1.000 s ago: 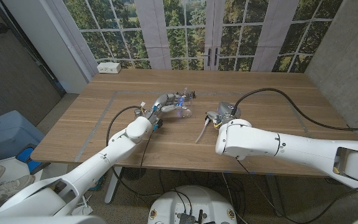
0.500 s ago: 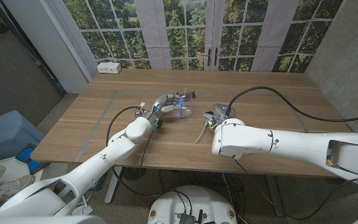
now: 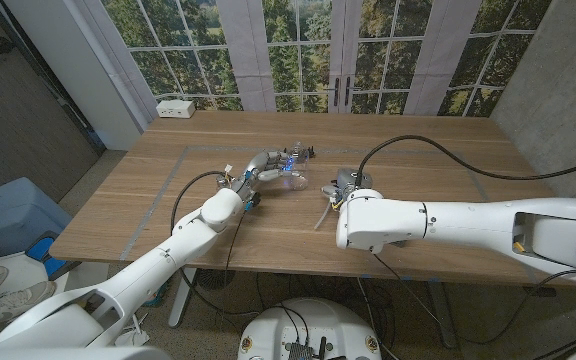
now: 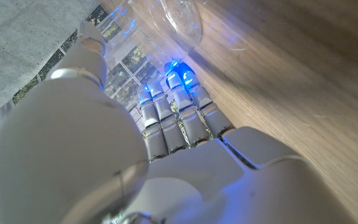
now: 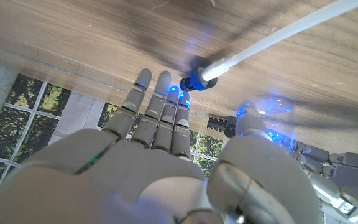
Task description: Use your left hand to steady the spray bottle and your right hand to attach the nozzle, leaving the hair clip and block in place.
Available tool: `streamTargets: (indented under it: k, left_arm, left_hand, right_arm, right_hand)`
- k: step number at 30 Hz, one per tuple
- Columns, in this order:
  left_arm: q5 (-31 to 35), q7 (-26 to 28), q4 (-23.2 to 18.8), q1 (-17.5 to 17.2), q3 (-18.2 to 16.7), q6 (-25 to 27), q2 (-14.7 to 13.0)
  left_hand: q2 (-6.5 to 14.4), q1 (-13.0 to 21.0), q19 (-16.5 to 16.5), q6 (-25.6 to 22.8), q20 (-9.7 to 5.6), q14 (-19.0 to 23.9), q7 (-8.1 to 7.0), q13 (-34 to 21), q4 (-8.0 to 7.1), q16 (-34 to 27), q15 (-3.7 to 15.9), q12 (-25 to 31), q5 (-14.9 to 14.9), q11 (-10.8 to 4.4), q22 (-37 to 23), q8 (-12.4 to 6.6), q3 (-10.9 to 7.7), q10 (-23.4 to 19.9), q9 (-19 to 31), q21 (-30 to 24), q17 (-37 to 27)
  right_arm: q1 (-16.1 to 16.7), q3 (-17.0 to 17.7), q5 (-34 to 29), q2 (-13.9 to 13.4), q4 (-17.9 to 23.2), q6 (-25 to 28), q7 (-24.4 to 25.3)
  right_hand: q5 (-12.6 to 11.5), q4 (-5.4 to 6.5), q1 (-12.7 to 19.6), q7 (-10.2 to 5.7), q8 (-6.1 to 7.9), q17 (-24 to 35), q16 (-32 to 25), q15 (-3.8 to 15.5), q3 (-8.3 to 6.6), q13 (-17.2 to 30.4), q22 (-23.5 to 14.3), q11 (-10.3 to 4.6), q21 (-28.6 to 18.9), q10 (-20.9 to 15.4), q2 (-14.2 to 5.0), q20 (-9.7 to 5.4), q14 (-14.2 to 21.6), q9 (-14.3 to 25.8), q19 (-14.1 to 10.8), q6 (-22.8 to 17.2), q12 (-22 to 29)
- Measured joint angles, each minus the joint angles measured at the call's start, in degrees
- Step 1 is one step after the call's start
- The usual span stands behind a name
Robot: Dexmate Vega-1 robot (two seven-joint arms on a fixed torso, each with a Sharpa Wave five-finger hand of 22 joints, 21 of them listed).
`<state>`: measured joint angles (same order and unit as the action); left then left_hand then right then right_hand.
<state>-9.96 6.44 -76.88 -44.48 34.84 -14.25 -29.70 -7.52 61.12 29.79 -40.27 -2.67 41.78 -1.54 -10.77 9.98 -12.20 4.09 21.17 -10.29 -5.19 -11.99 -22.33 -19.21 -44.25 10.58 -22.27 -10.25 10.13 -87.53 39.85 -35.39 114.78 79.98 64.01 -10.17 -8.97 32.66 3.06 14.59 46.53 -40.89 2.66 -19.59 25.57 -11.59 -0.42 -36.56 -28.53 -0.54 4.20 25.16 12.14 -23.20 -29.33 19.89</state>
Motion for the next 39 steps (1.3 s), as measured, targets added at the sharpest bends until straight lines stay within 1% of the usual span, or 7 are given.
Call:
streamTargets:
  k: [6, 11, 20, 24, 27, 32, 39]
  left_arm:
    - [0.0, 0.0, -0.2, -0.2, -0.1, -0.1, -0.1]
    - [-0.1, 0.0, -0.3, -0.2, -0.2, -0.2, -0.1]
    - [-0.2, -0.2, -0.5, -0.4, -0.2, -0.3, -0.3]
    - [-0.2, -0.4, -0.5, -0.4, -0.2, -0.3, -0.3]
    - [-0.2, -0.5, -0.5, -0.4, -0.2, -0.4, -0.3]
    - [-0.3, -0.5, -0.6, -0.4, -0.2, -0.4, -0.3]
    - [-0.3, -0.5, -0.9, -0.6, -0.2, -0.2, -0.4]
  left_hand:
    - [0.0, 0.0, 0.0, -0.1, 0.0, 0.2, -0.1, 0.0, -0.22, 0.0, 0.22, -0.2, 0.0, 0.05, 0.0, -0.01, 0.24, -0.1, 0.0, -0.4, 0.0]
    - [0.0, 0.0, 0.0, -0.6, 0.0, 0.2, 0.4, 0.0, -0.09, 0.0, 0.22, -0.4, -0.4, 0.06, 0.0, -0.07, 0.41, -0.7, 0.0, -0.4, 0.0]
    - [0.1, -0.1, 0.0, -0.6, 0.0, 0.2, 0.4, 0.0, -0.1, 0.3, 0.21, -0.6, -0.4, 0.39, 0.0, -0.06, 0.43, -1.2, 0.0, -0.4, 0.0]
    - [0.1, -0.1, 0.0, -0.6, 0.0, 0.2, 0.4, 0.0, -0.13, 0.3, 0.21, -0.7, -0.3, 0.38, 0.0, -0.06, 0.49, -1.2, 0.0, -0.4, 0.0]
    - [0.3, -0.3, 0.0, -0.6, 0.0, 0.2, 0.4, 0.0, -0.07, 0.3, 0.21, -0.8, -0.3, 0.38, 0.0, -0.02, 0.57, -1.2, 0.0, -0.4, 0.0]
    - [0.3, -0.3, 0.0, -0.6, 0.0, 0.2, 0.41, 0.0, 0.0, 0.5, 0.21, -0.8, -0.3, 0.61, 0.0, -0.01, 0.65, -1.6, 0.0, -0.7, 0.0]
    - [0.3, -0.3, -0.1, -0.6, -0.1, 0.2, 0.42, 0.0, -0.08, 0.7, 0.21, -0.8, -0.3, 0.61, 0.0, 0.01, 0.77, -1.6, 0.0, -0.8, 0.1]
  right_arm:
    - [-1.5, -1.9, 1.2, 0.6, -1.3, 0.0, 0.0]
    - [-3.0, -3.9, 1.7, 1.2, -2.4, 0.0, 0.0]
    - [-6.4, -8.8, 3.4, 2.3, -4.5, 0.0, 0.0]
    - [-6.5, -9.3, 2.0, 2.4, -4.8, 0.0, 0.0]
    - [-6.1, -9.3, 0.9, 2.2, -4.8, 0.0, 0.0]
    - [-6.1, -9.0, 0.8, 2.0, -5.0, 0.0, 0.0]
    - [-7.0, -9.3, 3.1, 2.2, -5.6, 0.0, 0.0]
  right_hand:
    - [0.0, -1.17, 3.0, -0.23, -0.14, 0.9, -1.0, 0.0, -0.91, 0.6, 0.0, -0.94, -0.1, 0.5, 0.52, 0.0, 0.0, 0.0, 0.0, 0.2, 0.0]
    - [0.0, -1.93, 8.5, -1.3, -0.45, 1.9, -1.7, 0.0, -1.85, 1.5, 0.0, -1.97, -0.3, 0.7, 0.1, -0.34, 0.0, 0.0, 0.3, 0.9, -0.2]
    - [-2.0, -2.34, 24.6, -5.67, -0.9, 2.7, -0.8, -0.12, -8.77, 4.2, -0.3, -5.98, -1.7, 1.8, -3.73, -4.14, -1.1, 0.3, 2.0, 2.4, -0.2]
    - [-2.6, -1.98, 27.6, -6.37, -0.9, 2.9, -0.1, -0.1, -10.45, 4.8, -0.3, -6.79, -2.3, 2.3, -4.82, -5.04, -1.3, 0.3, 2.6, 2.6, -0.3]
    - [-2.4, 0.01, 25.6, -5.89, -1.33, 3.0, 0.3, -0.1, -8.43, 5.3, -0.3, -6.0, -3.0, 3.0, -2.88, -5.01, -1.3, 0.3, 2.5, 3.5, -0.7]
    - [-0.3, 4.22, 15.0, -3.44, -1.33, 3.2, 0.9, -0.11, -2.96, 6.2, 0.0, -3.74, -3.8, 3.6, 0.41, -2.24, -1.3, 0.3, 2.7, 4.9, -1.3]
    - [0.0, 4.77, 11.8, -2.72, -0.84, 3.1, 1.3, -0.1, -1.13, 6.7, 0.2, -2.72, -4.0, 2.7, 1.88, -1.31, -1.3, 0.3, 3.2, 2.7, -1.3]
